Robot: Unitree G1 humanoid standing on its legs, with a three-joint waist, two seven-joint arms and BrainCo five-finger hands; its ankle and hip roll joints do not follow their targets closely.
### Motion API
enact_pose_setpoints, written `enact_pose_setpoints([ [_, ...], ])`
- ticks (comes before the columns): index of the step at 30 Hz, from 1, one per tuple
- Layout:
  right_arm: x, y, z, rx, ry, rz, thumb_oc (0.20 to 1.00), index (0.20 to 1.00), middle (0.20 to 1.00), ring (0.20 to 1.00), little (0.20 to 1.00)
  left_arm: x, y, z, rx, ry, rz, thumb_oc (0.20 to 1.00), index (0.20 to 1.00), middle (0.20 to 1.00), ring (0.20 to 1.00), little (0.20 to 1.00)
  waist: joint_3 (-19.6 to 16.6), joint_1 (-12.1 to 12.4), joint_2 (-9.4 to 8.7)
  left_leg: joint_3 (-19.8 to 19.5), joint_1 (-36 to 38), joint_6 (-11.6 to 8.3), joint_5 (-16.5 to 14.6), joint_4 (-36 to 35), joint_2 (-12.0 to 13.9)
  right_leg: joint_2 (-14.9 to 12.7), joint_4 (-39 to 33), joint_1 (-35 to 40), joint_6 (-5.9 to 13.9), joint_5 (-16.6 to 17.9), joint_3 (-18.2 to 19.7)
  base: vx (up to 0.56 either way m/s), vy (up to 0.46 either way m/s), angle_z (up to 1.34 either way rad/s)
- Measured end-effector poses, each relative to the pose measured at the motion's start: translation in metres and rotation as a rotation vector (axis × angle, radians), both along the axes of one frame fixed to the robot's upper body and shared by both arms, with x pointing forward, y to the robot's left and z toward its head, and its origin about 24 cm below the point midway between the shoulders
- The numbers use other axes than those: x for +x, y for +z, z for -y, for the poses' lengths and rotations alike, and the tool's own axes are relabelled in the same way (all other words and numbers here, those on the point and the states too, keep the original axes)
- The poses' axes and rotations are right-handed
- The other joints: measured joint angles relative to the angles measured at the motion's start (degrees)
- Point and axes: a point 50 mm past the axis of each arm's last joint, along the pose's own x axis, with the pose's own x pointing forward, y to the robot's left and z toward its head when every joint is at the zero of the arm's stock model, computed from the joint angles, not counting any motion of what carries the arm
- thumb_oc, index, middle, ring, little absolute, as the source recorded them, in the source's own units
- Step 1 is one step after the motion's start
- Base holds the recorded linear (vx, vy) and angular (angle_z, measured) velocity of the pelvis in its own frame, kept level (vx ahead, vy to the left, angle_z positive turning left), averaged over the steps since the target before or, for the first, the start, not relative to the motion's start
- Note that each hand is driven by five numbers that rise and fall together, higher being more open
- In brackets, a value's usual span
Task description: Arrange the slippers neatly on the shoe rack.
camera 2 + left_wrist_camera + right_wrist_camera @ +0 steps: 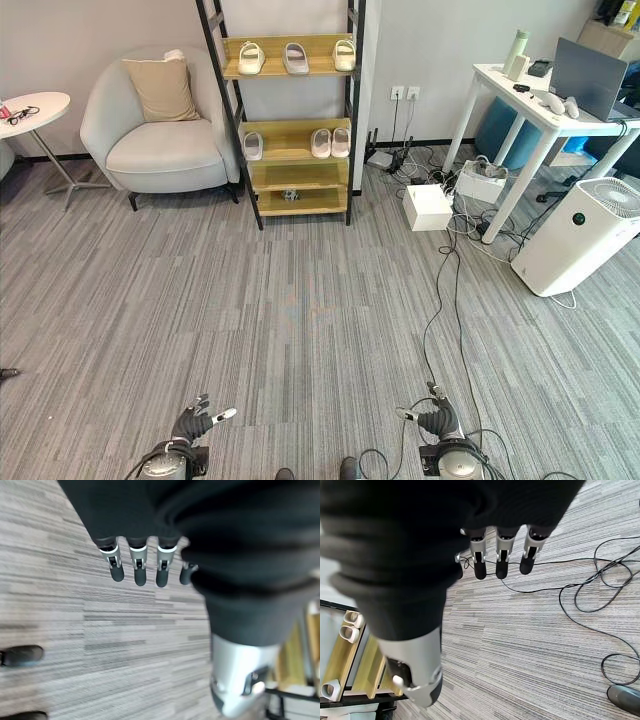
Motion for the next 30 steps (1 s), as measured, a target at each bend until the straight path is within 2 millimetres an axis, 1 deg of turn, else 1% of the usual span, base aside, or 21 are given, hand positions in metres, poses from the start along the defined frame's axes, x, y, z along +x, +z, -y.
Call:
enact_pose_setpoints([
  [2, -0.002, -0.001, 0.001, 0.005, -0.010, -0.003, 1.000, 1.000, 1.000, 1.000, 1.000, 0.006, 0.005, 0.002, -0.005, -0.006, 0.034, 1.000, 1.000, 1.000, 1.000, 1.000, -0.3, 0.0, -0.03, 0.0, 0.0, -0.01, 0.0, 0.0, 0.0, 0.0, 0.0, 0.0, 0.00, 0.0, 0.0, 0.00, 0.000, 0.00],
  [9, -0.005, -0.002, 0.002, 0.010, -0.023, -0.005, 1.000, 1.000, 1.000, 1.000, 1.000, 0.008, 0.007, 0.004, -0.004, -0.008, 0.048, 1.000, 1.000, 1.000, 1.000, 1.000, -0.4, -0.1, -0.06, 0.0, 0.0, -0.26, -0.1, 0.0, 0.0, 0.0, 0.0, 0.0, 0.02, 0.0, 0.0, 0.00, 0.000, 0.00],
  [15, -0.009, -0.003, 0.003, 0.010, -0.027, -0.014, 1.000, 1.000, 1.000, 1.000, 1.000, 0.005, 0.005, 0.007, -0.018, -0.007, 0.038, 1.000, 1.000, 1.000, 1.000, 1.000, -0.4, -0.1, -0.06, 0.0, 0.0, -0.22, -0.1, 0.0, 0.0, 0.0, 0.0, 0.0, 0.02, 0.0, 0.0, 0.00, 0.000, 0.00],
  [21, -0.012, -0.005, 0.002, 0.021, -0.038, -0.021, 1.000, 1.000, 1.000, 1.000, 1.000, -0.006, 0.000, 0.007, -0.022, -0.001, 0.006, 1.000, 1.000, 1.000, 1.000, 1.000, -0.4, -0.1, -0.11, 0.0, -0.1, -0.29, -0.2, 0.0, 0.0, 0.0, 0.0, -0.1, 0.00, 0.0, 0.0, 0.00, 0.000, 0.00],
  [25, -0.012, -0.005, 0.001, 0.021, -0.036, -0.020, 1.000, 1.000, 1.000, 1.000, 1.000, -0.006, 0.000, 0.007, -0.029, -0.009, 0.008, 1.000, 1.000, 1.000, 1.000, 1.000, -0.4, 0.0, -0.18, 0.0, -0.3, -0.17, -0.3, 0.0, 0.0, 0.0, 0.0, -0.3, -0.05, 0.0, 0.0, 0.00, 0.000, 0.00],
  [27, -0.011, -0.005, 0.001, 0.021, -0.035, -0.019, 1.000, 1.000, 1.000, 1.000, 1.000, -0.005, 0.001, 0.008, -0.030, -0.009, 0.012, 1.000, 1.000, 1.000, 1.000, 1.000, -0.4, 0.0, -0.23, 0.0, -0.6, -0.04, -0.4, 0.0, 0.0, 0.0, 0.0, -0.7, -0.67, -0.4, 0.1, 0.00, 0.027, 0.00],
  [30, -0.011, -0.005, 0.001, 0.022, -0.034, -0.017, 1.000, 1.000, 1.000, 1.000, 1.000, -0.003, 0.003, 0.008, -0.051, 0.014, 0.023, 1.000, 1.000, 1.000, 1.000, 1.000, -0.5, 0.0, -0.48, -0.1, -2.1, 0.02, -0.3, 0.0, 0.0, -0.1, 0.0, -2.1, -0.63, -0.3, 0.0, 0.04, 0.072, 0.02],
])
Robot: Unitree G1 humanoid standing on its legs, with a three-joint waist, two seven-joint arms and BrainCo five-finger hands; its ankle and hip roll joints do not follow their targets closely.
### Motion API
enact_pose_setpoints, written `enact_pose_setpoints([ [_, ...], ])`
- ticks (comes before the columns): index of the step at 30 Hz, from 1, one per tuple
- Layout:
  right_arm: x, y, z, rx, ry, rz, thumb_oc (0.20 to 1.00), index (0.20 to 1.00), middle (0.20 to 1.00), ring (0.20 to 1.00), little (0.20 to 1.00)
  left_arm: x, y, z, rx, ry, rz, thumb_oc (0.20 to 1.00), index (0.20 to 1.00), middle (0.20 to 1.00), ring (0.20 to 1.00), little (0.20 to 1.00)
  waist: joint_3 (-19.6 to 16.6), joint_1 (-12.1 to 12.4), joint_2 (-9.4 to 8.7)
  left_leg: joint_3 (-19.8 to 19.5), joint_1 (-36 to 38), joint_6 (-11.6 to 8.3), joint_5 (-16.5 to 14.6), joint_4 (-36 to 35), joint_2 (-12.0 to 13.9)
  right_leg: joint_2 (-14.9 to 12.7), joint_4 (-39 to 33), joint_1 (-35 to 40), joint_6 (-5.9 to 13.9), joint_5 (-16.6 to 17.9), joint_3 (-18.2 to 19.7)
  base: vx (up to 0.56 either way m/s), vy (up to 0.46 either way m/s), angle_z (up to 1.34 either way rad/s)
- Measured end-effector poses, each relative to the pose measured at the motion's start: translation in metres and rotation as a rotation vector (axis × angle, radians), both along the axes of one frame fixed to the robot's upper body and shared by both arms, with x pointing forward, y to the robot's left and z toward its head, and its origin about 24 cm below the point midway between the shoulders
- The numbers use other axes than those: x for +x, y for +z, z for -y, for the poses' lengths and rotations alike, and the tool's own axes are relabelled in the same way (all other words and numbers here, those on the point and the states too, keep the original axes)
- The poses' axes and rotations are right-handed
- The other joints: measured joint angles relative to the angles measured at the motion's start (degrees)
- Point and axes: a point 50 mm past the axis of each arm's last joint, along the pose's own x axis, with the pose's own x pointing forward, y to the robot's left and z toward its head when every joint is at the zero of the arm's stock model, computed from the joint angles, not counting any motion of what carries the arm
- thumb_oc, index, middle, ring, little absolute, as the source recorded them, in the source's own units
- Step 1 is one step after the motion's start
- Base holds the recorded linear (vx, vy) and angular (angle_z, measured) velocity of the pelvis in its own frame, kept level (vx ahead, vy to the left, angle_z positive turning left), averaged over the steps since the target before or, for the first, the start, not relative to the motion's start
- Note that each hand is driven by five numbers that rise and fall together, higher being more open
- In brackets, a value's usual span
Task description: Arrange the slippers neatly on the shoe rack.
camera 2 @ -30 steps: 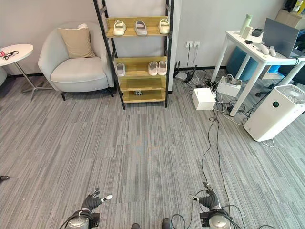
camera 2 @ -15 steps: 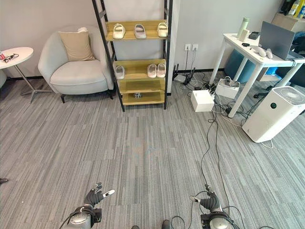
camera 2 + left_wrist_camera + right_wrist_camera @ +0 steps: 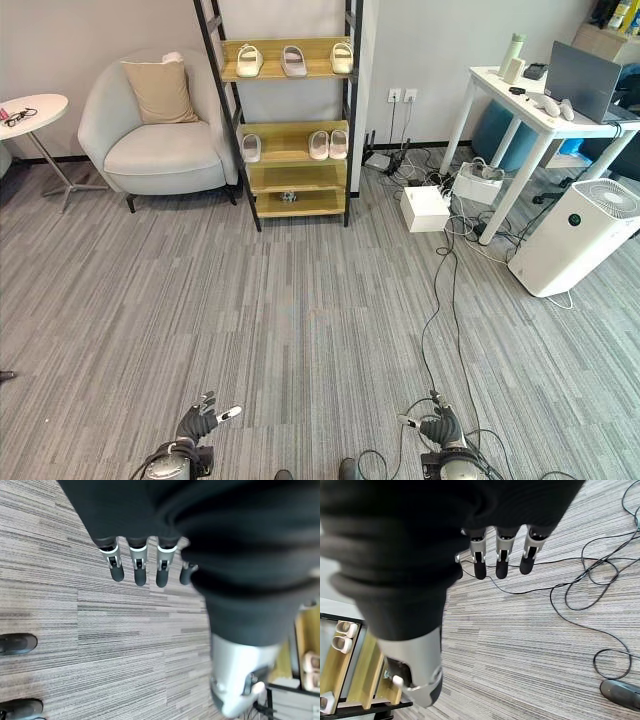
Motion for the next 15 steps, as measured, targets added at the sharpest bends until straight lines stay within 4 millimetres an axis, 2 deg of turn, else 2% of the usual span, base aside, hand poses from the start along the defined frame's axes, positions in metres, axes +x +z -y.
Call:
enact_pose_setpoints([
  [5, 0.001, 0.001, 0.000, 0.000, 0.001, 0.003, 1.000, 1.000, 1.000, 1.000, 1.000, 0.001, 0.001, 0.000, 0.002, -0.002, 0.003, 1.000, 1.000, 1.000, 1.000, 1.000, 0.1, 0.0, -0.13, 0.0, -0.2, -0.04, 0.0, 0.0, -0.2, -0.2, 0.0, -0.3, 0.58, 0.4, 0.0, 0.03, 0.051, 0.01],
  [10, 0.010, 0.004, -0.001, -0.001, 0.007, 0.027, 1.000, 1.000, 1.000, 1.000, 1.000, 0.012, 0.009, -0.002, 0.010, -0.008, 0.057, 1.000, 1.000, 1.000, 1.000, 1.000, 0.2, 0.0, -0.40, 0.2, -2.2, 0.46, 0.4, 0.0, -0.6, -0.5, 0.9, -2.9, 0.90, 0.5, 0.3, -0.02, 0.122, -0.04],
  [12, 0.021, 0.009, -0.001, -0.003, 0.014, 0.057, 1.000, 1.000, 1.000, 1.000, 1.000, 0.025, 0.016, -0.004, 0.017, 0.001, 0.093, 1.000, 1.000, 1.000, 1.000, 1.000, 2.2, 0.0, 0.33, 0.3, -3.3, 2.14, 0.7, 0.0, -0.3, -0.8, 9.8, -8.3, 2.53, -1.2, 0.7, -0.02, 0.139, -0.08],
  [14, 0.020, 0.009, -0.001, -0.002, 0.015, 0.058, 1.000, 1.000, 1.000, 1.000, 1.000, 0.034, 0.021, -0.004, 0.008, 0.014, 0.123, 1.000, 1.000, 1.000, 1.000, 1.000, 3.7, -0.6, 0.00, 0.2, -3.0, 2.24, 0.2, 0.1, -0.7, -1.3, 17.2, -11.7, 3.75, -2.9, 2.1, 0.11, 0.084, 0.01],
  [15, 0.024, 0.010, -0.001, -0.004, 0.016, 0.064, 1.000, 1.000, 1.000, 1.000, 1.000, 0.038, 0.023, -0.004, -0.003, 0.027, 0.139, 1.000, 1.000, 1.000, 1.000, 1.000, 5.5, -0.7, 0.41, 0.1, -2.4, 2.43, 0.2, 0.0, -0.7, -1.7, 25.8, -15.6, 4.37, -3.4, 2.6, 0.17, 0.026, -0.07],
])
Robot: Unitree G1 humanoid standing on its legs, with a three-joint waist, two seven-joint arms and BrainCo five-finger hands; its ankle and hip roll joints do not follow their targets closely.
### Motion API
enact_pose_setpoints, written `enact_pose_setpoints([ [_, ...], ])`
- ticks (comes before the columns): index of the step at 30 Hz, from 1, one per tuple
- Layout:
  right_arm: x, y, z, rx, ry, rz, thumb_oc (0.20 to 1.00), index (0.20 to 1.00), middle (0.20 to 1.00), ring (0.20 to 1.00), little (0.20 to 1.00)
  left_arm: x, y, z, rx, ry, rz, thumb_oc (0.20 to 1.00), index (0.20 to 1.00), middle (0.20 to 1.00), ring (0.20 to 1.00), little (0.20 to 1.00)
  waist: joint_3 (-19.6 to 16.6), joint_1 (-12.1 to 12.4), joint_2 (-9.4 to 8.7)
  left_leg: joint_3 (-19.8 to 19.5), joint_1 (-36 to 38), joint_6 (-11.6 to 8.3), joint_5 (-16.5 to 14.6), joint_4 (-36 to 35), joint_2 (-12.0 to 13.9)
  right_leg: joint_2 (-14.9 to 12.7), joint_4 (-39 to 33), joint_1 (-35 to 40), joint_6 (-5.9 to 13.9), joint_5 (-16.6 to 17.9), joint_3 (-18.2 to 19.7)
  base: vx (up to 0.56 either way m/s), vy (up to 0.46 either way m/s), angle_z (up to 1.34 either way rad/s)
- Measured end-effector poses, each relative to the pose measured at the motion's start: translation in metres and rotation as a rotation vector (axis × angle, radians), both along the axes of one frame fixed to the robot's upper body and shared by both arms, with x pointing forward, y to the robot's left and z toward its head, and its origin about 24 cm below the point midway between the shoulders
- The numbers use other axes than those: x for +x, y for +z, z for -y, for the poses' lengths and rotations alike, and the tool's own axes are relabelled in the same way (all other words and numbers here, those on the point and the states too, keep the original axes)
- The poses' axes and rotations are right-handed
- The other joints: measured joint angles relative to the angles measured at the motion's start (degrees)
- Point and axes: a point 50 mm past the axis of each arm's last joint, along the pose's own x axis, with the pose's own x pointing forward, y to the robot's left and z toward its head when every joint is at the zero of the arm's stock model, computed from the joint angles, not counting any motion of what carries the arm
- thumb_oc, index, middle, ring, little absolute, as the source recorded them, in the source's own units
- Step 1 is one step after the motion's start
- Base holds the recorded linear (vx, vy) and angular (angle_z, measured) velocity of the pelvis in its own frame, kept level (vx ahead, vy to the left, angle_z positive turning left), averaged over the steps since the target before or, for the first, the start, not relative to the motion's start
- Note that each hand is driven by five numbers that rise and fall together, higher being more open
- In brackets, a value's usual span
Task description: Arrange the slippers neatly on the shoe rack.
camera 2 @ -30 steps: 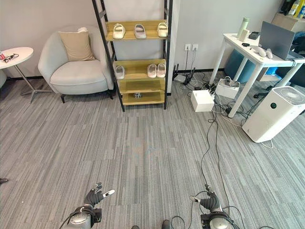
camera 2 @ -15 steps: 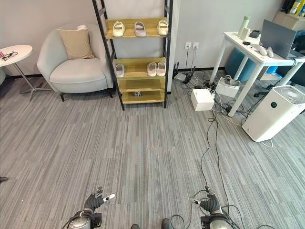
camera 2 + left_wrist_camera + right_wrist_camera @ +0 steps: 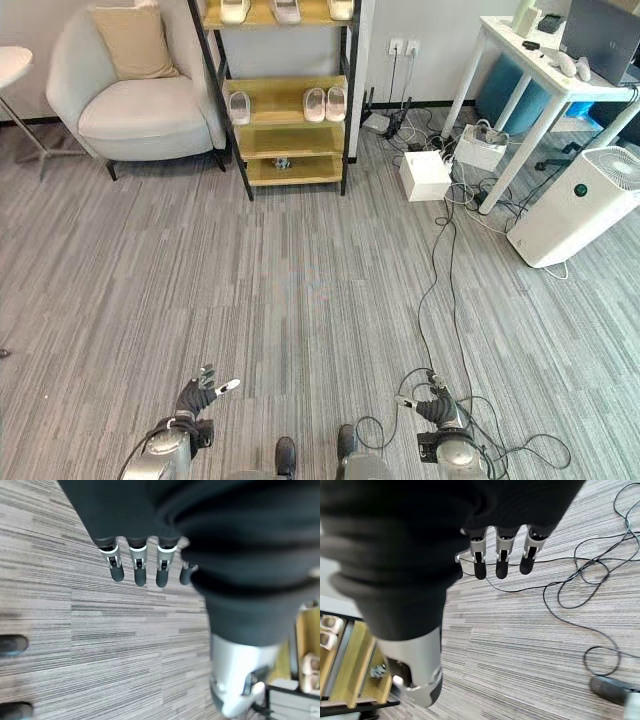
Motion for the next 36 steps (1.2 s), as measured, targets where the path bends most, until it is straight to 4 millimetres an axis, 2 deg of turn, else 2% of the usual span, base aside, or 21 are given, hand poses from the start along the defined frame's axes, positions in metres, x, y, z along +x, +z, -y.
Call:
enact_pose_setpoints([
  [1, 0.003, 0.001, -0.001, 0.003, 0.002, 0.009, 1.000, 1.000, 1.000, 1.000, 1.000, 0.004, 0.001, -0.001, -0.008, 0.010, 0.008, 1.000, 1.000, 1.000, 1.000, 1.000, 1.1, -0.5, -0.25, 0.0, 0.6, 0.25, -0.1, 0.3, -0.1, -0.2, 4.2, -2.9, 0.74, -3.0, 0.6, 0.22, -0.022, -0.03],
  [2, -0.001, -0.001, -0.003, 0.010, 0.000, -0.004, 1.000, 1.000, 1.000, 1.000, 1.000, 0.000, -0.001, -0.005, -0.026, 0.050, -0.002, 1.000, 1.000, 1.000, 1.000, 1.000, 1.4, -0.7, -0.92, 0.1, 0.6, 0.33, -0.2, 0.0, -0.6, -1.2, 2.5, -4.9, 1.57, -4.7, 0.5, 0.15, -0.054, -0.01],
  [4, -0.004, -0.003, -0.002, 0.010, -0.003, -0.013, 1.000, 1.000, 1.000, 1.000, 1.000, -0.001, 0.000, -0.011, -0.022, 0.069, -0.004, 1.000, 1.000, 1.000, 1.000, 1.000, 1.9, -0.6, -1.52, 0.2, 0.3, 0.55, -0.2, -0.1, -1.0, -2.6, -1.1, -6.5, 1.56, -4.5, -0.6, 0.22, -0.087, 0.06],
  [6, -0.007, -0.005, -0.002, 0.026, -0.032, -0.019, 1.000, 1.000, 1.000, 1.000, 1.000, -0.004, -0.002, -0.015, -0.047, 0.115, -0.013, 1.000, 1.000, 1.000, 1.000, 1.000, 2.5, -1.1, -2.64, -0.1, 1.0, 0.93, -0.7, 0.3, -1.4, -3.7, -10.4, -7.0, 2.36, -4.0, -1.6, 0.34, -0.138, 0.09],
  [9, -0.015, -0.007, 0.003, 0.037, -0.080, -0.028, 1.000, 1.000, 1.000, 1.000, 1.000, -0.007, -0.005, -0.016, -0.057, 0.134, -0.025, 1.000, 1.000, 1.000, 1.000, 1.000, 2.6, -2.3, -3.06, -1.5, 2.2, 0.45, -1.7, 0.3, -1.4, -4.5, -15.5, -5.9, 2.34, -2.4, -4.9, 0.27, -0.133, 0.19],
  [11, -0.024, -0.010, 0.008, 0.036, -0.109, -0.052, 1.000, 1.000, 1.000, 1.000, 1.000, -0.007, -0.006, -0.013, -0.063, 0.126, -0.028, 1.000, 1.000, 1.000, 1.000, 1.000, 2.3, -3.1, -3.05, -3.3, 3.0, -0.59, -2.6, 0.3, -1.4, -4.7, -15.0, -3.9, 2.17, -1.7, -4.2, 0.34, -0.164, 0.50],
  [12, -0.036, -0.018, 0.014, 0.042, -0.147, -0.108, 1.000, 1.000, 1.000, 1.000, 1.000, -0.009, -0.008, -0.010, -0.077, 0.126, -0.034, 1.000, 1.000, 1.000, 1.000, 1.000, 1.8, -3.8, -2.71, -4.6, 4.5, -2.07, -4.1, 0.2, -0.1, -3.3, -13.4, -2.9, 0.35, -0.2, -2.7, 0.31, -0.166, 0.54],
  [15, -0.053, -0.023, 0.022, 0.040, -0.184, -0.150, 1.000, 1.000, 1.000, 1.000, 1.000, -0.015, -0.012, 0.001, -0.114, 0.108, -0.055, 1.000, 1.000, 1.000, 1.000, 1.000, -0.7, -4.3, 0.05, -5.0, 6.4, -4.53, -6.4, 0.9, 4.2, 0.8, -13.5, -0.7, -1.29, 1.7, -4.3, 0.25, -0.164, 0.28],
  [16, -0.050, -0.022, 0.022, 0.041, -0.182, -0.144, 1.000, 1.000, 1.000, 1.000, 1.000, -0.014, -0.012, 0.003, -0.122, 0.104, -0.052, 1.000, 1.000, 1.000, 1.000, 1.000, -0.6, -4.5, 0.37, -4.7, 5.7, -6.05, -7.2, 4.4, 5.1, 2.0, -13.9, 0.6, -3.33, 0.4, -4.5, 0.39, -0.334, 0.10],
  [18, -0.046, -0.019, 0.023, 0.056, -0.188, -0.120, 1.000, 1.000, 1.000, 1.000, 1.000, -0.013, -0.013, 0.007, -0.139, 0.089, -0.050, 1.000, 1.000, 1.000, 1.000, 1.000, -1.0, -4.6, -0.58, -5.0, 2.1, -7.64, -7.8, 15.4, 5.3, 2.8, -16.2, 3.7, -4.72, -0.2, -4.3, 0.19, -0.211, 0.06],
  [19, -0.043, -0.017, 0.024, 0.055, -0.179, -0.105, 1.000, 1.000, 1.000, 1.000, 1.000, -0.003, -0.008, 0.010, -0.144, 0.073, -0.024, 1.000, 1.000, 1.000, 1.000, 1.000, -0.5, -4.9, -2.35, -5.6, -4.6, -9.36, -8.4, 30.1, 4.4, 2.5, -17.9, 5.2, -5.32, 1.2, -3.7, 0.10, -0.107, -0.16],
  [20, -0.041, -0.015, 0.026, 0.048, -0.168, -0.096, 1.000, 1.000, 1.000, 1.000, 1.000, -0.006, -0.010, 0.011, -0.148, 0.077, -0.031, 1.000, 1.000, 1.000, 1.000, 1.000, -0.6, -3.9, -2.62, -6.4, -7.4, -9.93, -8.3, 34.8, 4.1, 2.7, -18.4, 6.3, -7.68, 0.4, -3.7, 0.18, -0.146, -0.23],
  [22, -0.037, -0.012, 0.027, 0.036, -0.145, -0.086, 1.000, 1.000, 1.000, 1.000, 1.000, -0.007, -0.011, 0.012, -0.153, 0.075, -0.037, 1.000, 1.000, 1.000, 1.000, 1.000, -0.4, -3.8, -2.80, -6.7, -11.0, -10.25, -8.6, 38.4, 4.1, 3.6, -19.3, 7.8, -8.09, 0.2, -3.8, 0.25, -0.092, -0.12],
  [25, -0.033, -0.011, 0.025, 0.052, -0.149, -0.074, 1.000, 1.000, 1.000, 1.000, 1.000, 0.001, -0.007, 0.012, -0.136, 0.056, -0.024, 1.000, 1.000, 1.000, 1.000, 1.000, 0.5, -2.6, -4.42, -3.1, -15.4, -9.19, -7.9, 26.1, 1.9, 4.0, -23.7, 12.2, -7.71, 0.8, -2.1, 0.33, 0.027, -0.17],
  [26, -0.028, -0.009, 0.024, 0.054, -0.142, -0.060, 1.000, 1.000, 1.000, 1.000, 1.000, 0.000, -0.008, 0.010, -0.106, 0.036, -0.035, 1.000, 1.000, 1.000, 1.000, 1.000, 0.5, -2.4, -4.17, -3.1, -15.5, -8.38, -5.4, 17.3, 2.1, 5.2, -25.5, 14.0, -7.83, 0.5, -1.4, 0.33, 0.071, -0.30],
  [28, -0.020, -0.007, 0.021, 0.060, -0.136, -0.040, 1.000, 1.000, 1.000, 1.000, 1.000, -0.001, -0.008, 0.007, -0.057, -0.003, -0.043, 1.000, 1.000, 1.000, 1.000, 1.000, 0.8, -1.9, -3.13, -3.0, -15.1, -9.02, 0.9, 3.1, 4.0, 7.4, -25.5, 15.8, -6.88, -0.5, -1.0, 0.39, 0.085, -0.24],
  [29, -0.019, -0.006, 0.020, 0.062, -0.131, -0.036, 1.000, 1.000, 1.000, 1.000, 1.000, -0.001, -0.009, 0.006, -0.049, -0.009, -0.047, 1.000, 1.000, 1.000, 1.000, 1.000, 1.0, -1.9, -2.88, -3.0, -15.6, -8.81, 1.9, 1.7, 4.4, 8.2, -25.5, 16.7, -8.21, 0.2, -1.1, 0.51, 0.146, -0.18],
  [30, -0.016, -0.006, 0.018, 0.058, -0.115, -0.034, 1.000, 1.000, 1.000, 1.000, 1.000, -0.002, -0.010, 0.004, -0.039, -0.012, -0.056, 1.000, 1.000, 1.000, 1.000, 1.000, 0.8, -1.6, -2.76, -2.9, -16.6, -9.21, 3.5, -0.3, 5.0, 8.6, -25.5, 18.3, -7.14, -2.8, -0.5, 0.30, 0.104, -0.12],
  [31, -0.019, -0.007, 0.018, 0.054, -0.113, -0.045, 1.000, 1.000, 1.000, 1.000, 1.000, -0.002, -0.010, 0.004, -0.036, -0.012, -0.058, 1.000, 1.000, 1.000, 1.000, 1.000, 1.0, -1.8, -2.65, -2.8, -16.9, -8.91, 4.1, -0.3, 4.8, 9.1, -25.5, 19.2, -8.53, -2.0, -0.6, 0.37, 0.167, -0.27],
  [32, -0.018, -0.009, 0.017, 0.054, -0.106, -0.052, 1.000, 1.000, 1.000, 1.000, 1.000, -0.004, -0.011, 0.003, -0.031, -0.014, -0.063, 1.000, 1.000, 1.000, 1.000, 1.000, 0.9, -1.7, -2.81, -1.5, -17.0, -8.38, 4.8, 0.1, 4.7, 9.2, -25.5, 20.5, -8.60, -2.6, 0.5, 0.20, 0.100, -0.35],
  [36, -0.016, -0.007, 0.014, 0.059, -0.096, -0.043, 1.000, 1.000, 1.000, 1.000, 1.000, -0.011, -0.014, 0.003, -0.018, -0.024, -0.084, 1.000, 1.000, 1.000, 1.000, 1.000, 0.1, -1.0, -2.14, 1.1, -14.9, -6.29, 6.6, 0.1, 3.0, 8.9, -25.5, 22.5, -6.88, -4.0, 2.5, 0.38, 0.201, -0.50],
])
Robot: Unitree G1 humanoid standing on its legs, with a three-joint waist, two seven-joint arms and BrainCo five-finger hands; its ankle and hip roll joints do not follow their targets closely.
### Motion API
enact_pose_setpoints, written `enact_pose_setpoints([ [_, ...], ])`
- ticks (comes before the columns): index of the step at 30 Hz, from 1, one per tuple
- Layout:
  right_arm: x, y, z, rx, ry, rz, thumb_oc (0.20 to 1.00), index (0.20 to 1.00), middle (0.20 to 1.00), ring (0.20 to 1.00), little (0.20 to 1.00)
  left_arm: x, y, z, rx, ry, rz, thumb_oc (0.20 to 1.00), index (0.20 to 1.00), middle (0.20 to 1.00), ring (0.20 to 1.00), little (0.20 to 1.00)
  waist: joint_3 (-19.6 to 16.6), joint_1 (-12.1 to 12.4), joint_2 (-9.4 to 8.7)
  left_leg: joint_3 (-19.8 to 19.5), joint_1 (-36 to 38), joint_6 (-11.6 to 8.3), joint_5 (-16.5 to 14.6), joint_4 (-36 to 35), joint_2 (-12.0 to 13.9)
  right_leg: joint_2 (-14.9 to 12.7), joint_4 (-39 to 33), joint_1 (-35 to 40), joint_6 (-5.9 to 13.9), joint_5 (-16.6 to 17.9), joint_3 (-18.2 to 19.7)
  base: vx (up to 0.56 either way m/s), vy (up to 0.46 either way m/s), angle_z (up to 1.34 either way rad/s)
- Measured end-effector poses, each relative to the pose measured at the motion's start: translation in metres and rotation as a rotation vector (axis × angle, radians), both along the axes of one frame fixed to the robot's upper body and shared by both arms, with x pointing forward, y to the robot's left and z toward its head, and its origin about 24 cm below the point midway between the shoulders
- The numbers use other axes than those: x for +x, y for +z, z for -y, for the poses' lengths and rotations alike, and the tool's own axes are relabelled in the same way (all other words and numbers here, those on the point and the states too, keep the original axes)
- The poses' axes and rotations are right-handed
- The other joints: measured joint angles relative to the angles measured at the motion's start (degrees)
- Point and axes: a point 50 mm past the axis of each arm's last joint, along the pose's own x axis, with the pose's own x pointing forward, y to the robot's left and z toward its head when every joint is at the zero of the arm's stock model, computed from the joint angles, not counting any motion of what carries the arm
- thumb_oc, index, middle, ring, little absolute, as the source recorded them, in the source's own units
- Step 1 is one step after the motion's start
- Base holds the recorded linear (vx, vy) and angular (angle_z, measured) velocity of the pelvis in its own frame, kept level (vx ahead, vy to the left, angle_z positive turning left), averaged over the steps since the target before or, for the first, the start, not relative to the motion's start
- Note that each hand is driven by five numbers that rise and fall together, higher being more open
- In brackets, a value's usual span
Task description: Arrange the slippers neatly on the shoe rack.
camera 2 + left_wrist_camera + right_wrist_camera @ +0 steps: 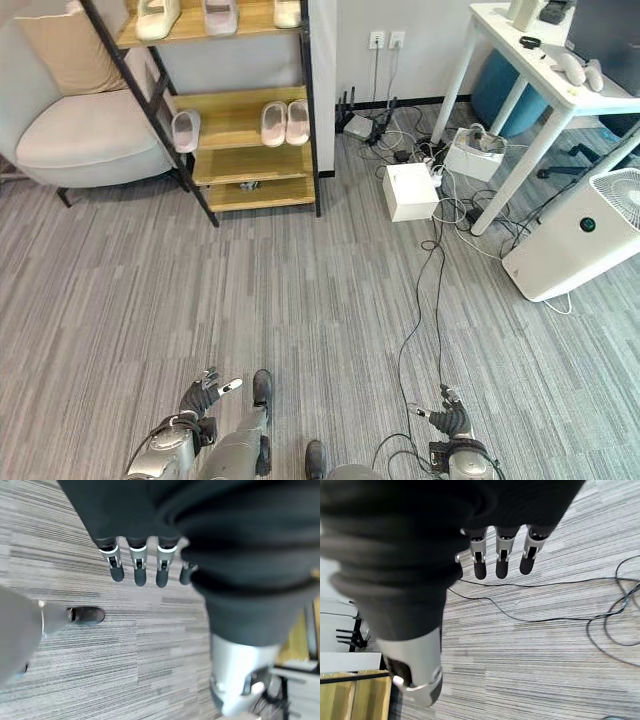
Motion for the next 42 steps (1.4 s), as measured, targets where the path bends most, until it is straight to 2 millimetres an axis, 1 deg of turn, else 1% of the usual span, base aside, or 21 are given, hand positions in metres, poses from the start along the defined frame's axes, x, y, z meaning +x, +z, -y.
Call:
enact_pose_setpoints([
  [1, -0.003, -0.001, 0.001, -0.001, -0.001, -0.012, 1.000, 1.000, 1.000, 1.000, 1.000, 0.000, 0.000, 0.001, 0.001, -0.005, 0.000, 1.000, 1.000, 1.000, 1.000, 1.000, -0.1, -0.4, 0.03, 0.5, 0.3, 2.94, 0.9, -0.2, -2.3, -0.7, 0.0, 0.7, 0.70, -1.3, 0.3, 0.21, 0.117, -0.13],
  [3, -0.008, -0.004, 0.001, 0.003, 0.002, -0.030, 1.000, 1.000, 1.000, 1.000, 1.000, -0.002, -0.001, 0.002, -0.002, -0.004, -0.002, 1.000, 1.000, 1.000, 1.000, 1.000, -0.4, -0.6, 0.35, 1.7, 1.5, 6.04, 0.7, -0.2, -3.4, -0.7, 0.1, 1.8, 1.82, -2.0, 1.3, 0.25, 0.138, -0.20],
  [4, -0.007, -0.003, 0.000, 0.004, 0.007, -0.026, 1.000, 1.000, 1.000, 1.000, 1.000, -0.007, -0.003, 0.002, -0.004, -0.002, -0.015, 1.000, 1.000, 1.000, 1.000, 1.000, -1.2, -0.5, 1.52, 1.9, 2.4, 9.32, 1.3, -0.3, -3.3, 0.2, 0.5, 2.9, 3.41, -3.1, 1.6, 0.28, 0.162, -0.27],
  [5, -0.010, -0.006, -0.005, 0.015, 0.015, -0.037, 1.000, 1.000, 1.000, 1.000, 1.000, -0.007, -0.004, 0.000, 0.002, 0.000, -0.022, 1.000, 1.000, 1.000, 1.000, 1.000, -1.5, -0.6, 0.47, 2.0, 3.5, 10.83, 1.2, -0.2, -4.2, -0.8, 2.4, 2.9, 4.37, -4.2, 1.9, 0.35, 0.234, -0.07],
  [8, -0.008, -0.006, -0.009, 0.018, 0.028, -0.033, 1.000, 1.000, 1.000, 1.000, 1.000, -0.002, 0.000, 0.000, 0.008, -0.017, 0.001, 1.000, 1.000, 1.000, 1.000, 1.000, -2.0, -0.7, 0.23, 1.3, 8.6, 11.92, -3.0, 0.1, -5.2, -2.9, 35.7, -9.6, 6.62, -9.1, -0.3, 0.29, 0.226, 0.01],
  [10, -0.005, -0.001, -0.006, 0.014, 0.021, -0.009, 1.000, 1.000, 1.000, 1.000, 1.000, 0.004, 0.004, 0.000, 0.010, -0.023, 0.022, 1.000, 1.000, 1.000, 1.000, 1.000, -2.6, -1.3, -0.30, 0.4, 10.8, 16.07, -6.4, 0.1, -9.0, -10.5, 54.6, -21.7, 6.28, -12.5, -1.7, 0.24, 0.143, 0.17],
  [12, -0.008, -0.003, -0.008, 0.022, 0.021, -0.019, 1.000, 1.000, 1.000, 1.000, 1.000, 0.017, 0.011, 0.007, 0.008, -0.061, 0.061, 1.000, 1.000, 1.000, 1.000, 1.000, -0.7, -1.7, 2.25, -1.1, 14.0, 13.24, -7.0, 0.1, -8.6, -11.0, 50.7, -30.5, 5.91, -14.4, 0.0, 0.41, 0.002, 0.38],
  [14, -0.007, -0.004, -0.010, 0.026, 0.026, -0.021, 1.000, 1.000, 1.000, 1.000, 1.000, 0.017, 0.012, 0.002, 0.016, -0.047, 0.065, 1.000, 1.000, 1.000, 1.000, 1.000, 0.5, -1.9, 1.77, -1.8, 18.1, 8.45, -11.0, 0.1, -8.4, -9.4, 32.7, -35.9, 5.71, -10.5, -1.2, 0.52, -0.112, 0.25],
  [16, -0.006, -0.004, -0.013, 0.035, 0.019, -0.015, 1.000, 1.000, 1.000, 1.000, 1.000, 0.016, 0.009, -0.006, 0.028, -0.009, 0.039, 1.000, 1.000, 1.000, 1.000, 1.000, 0.5, -2.8, 0.87, -3.6, 20.0, 7.87, -11.7, 0.1, -8.4, -7.7, 13.4, -34.6, 8.76, -5.6, -2.0, 0.32, -0.098, 0.47],
  [17, -0.010, -0.006, -0.013, 0.039, 0.013, -0.024, 1.000, 1.000, 1.000, 1.000, 1.000, 0.019, 0.011, -0.008, 0.034, -0.010, 0.048, 1.000, 1.000, 1.000, 1.000, 1.000, 1.0, -3.5, -0.07, -4.0, 21.4, 7.41, -12.1, 0.1, -8.7, -7.6, 11.3, -35.0, 7.69, -3.5, -2.5, 0.35, -0.121, 0.96],
  [18, -0.017, -0.010, -0.013, 0.040, 0.004, -0.051, 1.000, 1.000, 1.000, 1.000, 1.000, 0.018, 0.009, -0.008, 0.037, -0.011, 0.037, 1.000, 1.000, 1.000, 1.000, 1.000, 0.8, -4.3, -0.65, -6.1, 23.5, 4.97, -14.4, 0.1, -8.3, -6.7, 7.7, -33.9, 6.49, 0.5, -3.7, 0.33, -0.146, 0.99],
  [20, -0.037, -0.018, -0.007, 0.031, -0.022, -0.113, 1.000, 1.000, 1.000, 1.000, 1.000, 0.014, 0.006, -0.004, 0.030, -0.024, 0.019, 1.000, 1.000, 1.000, 1.000, 1.000, 0.0, -4.8, -2.23, -7.6, 29.3, 3.72, -15.8, 0.1, -9.5, -7.5, 8.4, -28.7, 3.37, 5.2, -2.4, 0.44, -0.210, 1.02],
  [21, -0.039, -0.020, 0.000, 0.021, -0.047, -0.133, 1.000, 1.000, 1.000, 1.000, 1.000, 0.012, 0.004, 0.004, 0.008, -0.027, 0.015, 1.000, 1.000, 1.000, 1.000, 1.000, -0.6, -5.0, 0.25, -7.9, 30.5, 2.76, -16.4, 1.3, -7.4, -5.7, 9.7, -27.6, 2.61, 7.4, -2.2, 0.54, -0.250, 0.82],
  [24, -0.034, -0.018, 0.005, 0.034, -0.087, -0.113, 1.000, 1.000, 1.000, 1.000, 1.000, 0.011, 0.002, 0.014, -0.015, -0.037, 0.009, 1.000, 1.000, 1.000, 1.000, 1.000, -1.0, -5.0, 1.37, -7.2, 27.0, 1.67, -16.4, 17.5, -6.0, -4.3, 7.6, -20.3, -0.20, 7.4, -2.2, 0.34, -0.177, 0.53],
  [26, -0.031, -0.012, 0.011, 0.018, -0.082, -0.081, 1.000, 1.000, 1.000, 1.000, 1.000, 0.007, 0.000, 0.015, -0.021, -0.038, 0.008, 1.000, 1.000, 1.000, 1.000, 1.000, -2.4, -4.5, 1.64, -7.7, 20.6, -2.16, -16.4, 32.6, -5.6, -3.0, 6.0, -17.0, -4.44, 7.8, -1.7, 0.17, -0.105, 0.11],
  [28, -0.012, -0.003, 0.011, 0.012, -0.059, -0.011, 1.000, 1.000, 1.000, 1.000, 1.000, 0.007, 0.001, 0.010, -0.005, -0.040, 0.006, 1.000, 1.000, 1.000, 1.000, 1.000, -2.1, -4.6, 1.27, -7.3, 12.3, -3.75, -17.8, 38.9, -5.3, -2.6, 5.0, -15.7, -5.75, 7.6, -0.3, 0.23, -0.108, -0.10],
  [31, -0.005, -0.003, 0.006, 0.020, -0.047, -0.009, 1.000, 1.000, 1.000, 1.000, 1.000, 0.016, 0.005, 0.008, 0.007, -0.048, 0.029, 1.000, 1.000, 1.000, 1.000, 1.000, -0.2, -3.3, -1.68, -5.5, 6.0, -2.63, -18.9, 33.9, -4.8, -2.5, 3.0, -11.8, -5.91, 7.8, 1.1, 0.22, -0.012, -0.36],
  [33, -0.006, -0.003, 0.006, 0.016, -0.038, -0.015, 1.000, 1.000, 1.000, 1.000, 1.000, 0.017, 0.006, 0.008, 0.009, -0.054, 0.032, 1.000, 1.000, 1.000, 1.000, 1.000, 0.3, -3.2, -2.76, -5.9, 3.4, -2.36, -17.9, 24.1, -4.3, -2.4, 0.9, -8.5, -4.30, 6.6, 1.4, 0.24, 0.044, -0.25],
  [34, -0.006, -0.003, 0.005, 0.015, -0.033, -0.018, 1.000, 1.000, 1.000, 1.000, 1.000, 0.016, 0.005, 0.007, 0.012, -0.054, 0.027, 1.000, 1.000, 1.000, 1.000, 1.000, 0.2, -3.0, -2.88, -5.7, 3.3, -1.74, -15.9, 17.8, -4.1, -2.4, 0.0, -7.7, -2.38, 4.5, 1.4, 0.18, 0.052, -0.29],
  [38, -0.015, -0.012, 0.000, 0.026, -0.029, -0.067, 1.000, 1.000, 1.000, 1.000, 1.000, 0.016, 0.005, 0.004, 0.027, -0.052, 0.017, 1.000, 1.000, 1.000, 1.000, 1.000, 0.8, -2.8, -2.32, -6.0, 0.2, -1.48, -4.6, 3.5, -0.7, -0.1, 0.1, -4.2, -2.08, 4.1, 1.6, 0.22, 0.088, -0.21],
  [42, -0.018, -0.014, 0.001, 0.025, -0.042, -0.081, 1.000, 1.000, 1.000, 1.000, 1.000, 0.003, -0.001, -0.002, 0.035, -0.040, -0.020, 1.000, 1.000, 1.000, 1.000, 1.000, 0.8, -1.7, -2.76, -4.2, 3.2, 1.42, -2.0, 2.5, -2.5, 0.1, 0.1, 0.0, -1.87, 4.0, 5.0, 0.22, 0.158, -0.47],
])
